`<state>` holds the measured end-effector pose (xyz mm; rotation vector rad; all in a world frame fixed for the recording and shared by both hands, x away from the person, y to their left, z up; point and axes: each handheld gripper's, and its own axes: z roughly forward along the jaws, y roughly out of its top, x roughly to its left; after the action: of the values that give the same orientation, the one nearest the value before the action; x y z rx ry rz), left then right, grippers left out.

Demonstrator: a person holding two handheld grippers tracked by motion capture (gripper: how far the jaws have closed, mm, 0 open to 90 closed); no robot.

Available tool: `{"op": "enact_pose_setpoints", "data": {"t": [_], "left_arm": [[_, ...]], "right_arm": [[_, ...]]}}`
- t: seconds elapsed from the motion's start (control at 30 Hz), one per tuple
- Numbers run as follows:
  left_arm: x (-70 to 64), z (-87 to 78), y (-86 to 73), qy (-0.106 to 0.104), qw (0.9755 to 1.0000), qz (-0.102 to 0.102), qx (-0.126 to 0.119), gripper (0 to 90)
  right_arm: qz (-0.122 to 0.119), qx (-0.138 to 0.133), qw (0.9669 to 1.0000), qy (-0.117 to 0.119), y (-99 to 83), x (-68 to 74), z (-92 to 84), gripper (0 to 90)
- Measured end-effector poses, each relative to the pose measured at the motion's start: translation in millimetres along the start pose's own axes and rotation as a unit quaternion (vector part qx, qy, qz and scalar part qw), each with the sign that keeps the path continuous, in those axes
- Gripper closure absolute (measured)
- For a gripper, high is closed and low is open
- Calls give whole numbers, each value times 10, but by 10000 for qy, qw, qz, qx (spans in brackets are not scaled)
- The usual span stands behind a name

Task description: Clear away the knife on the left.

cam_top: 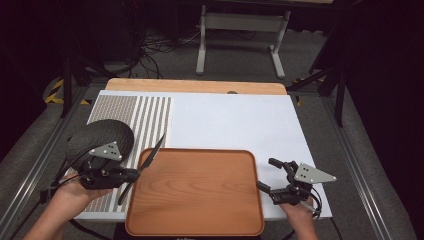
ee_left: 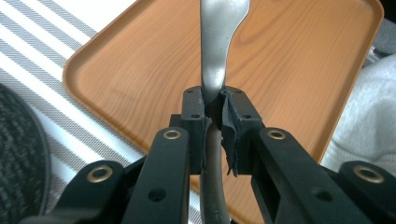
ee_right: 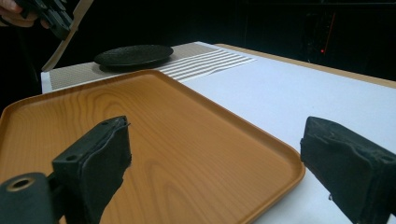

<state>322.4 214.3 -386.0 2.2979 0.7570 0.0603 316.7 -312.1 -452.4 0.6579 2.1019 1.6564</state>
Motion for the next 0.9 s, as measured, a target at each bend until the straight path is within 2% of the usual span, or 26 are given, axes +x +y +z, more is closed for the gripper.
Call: {"op": "enact_pose_setpoints", "data": {"t": [0.13, 0.27, 0.4, 0.63, 0.8, 0.9], "left_arm": [[-47, 111, 6, -32, 9999, 28, -94, 801], [-91, 205, 8, -3, 9999, -118, -109, 801], [-126, 301, 13, -135, 9995, -218, -168, 801], [-180, 393, 52, -180, 9997, -184, -39, 800], [-188, 446, 46, -249, 9993, -277, -45, 800], [-199, 512, 43, -261, 9992, -298, 62, 800]], "right_arm": [[0, 5, 10000, 6, 4, -1, 6, 91], [-16, 14, 10000, 7, 6, 1, 7, 91], [7, -20, 10000, 21, 3, -4, -5, 89], [18, -22, 10000, 38, -3, 0, 3, 89], [18, -24, 10000, 42, -1, 2, 6, 89], [19, -27, 10000, 52, 0, 5, 5, 89]]}}
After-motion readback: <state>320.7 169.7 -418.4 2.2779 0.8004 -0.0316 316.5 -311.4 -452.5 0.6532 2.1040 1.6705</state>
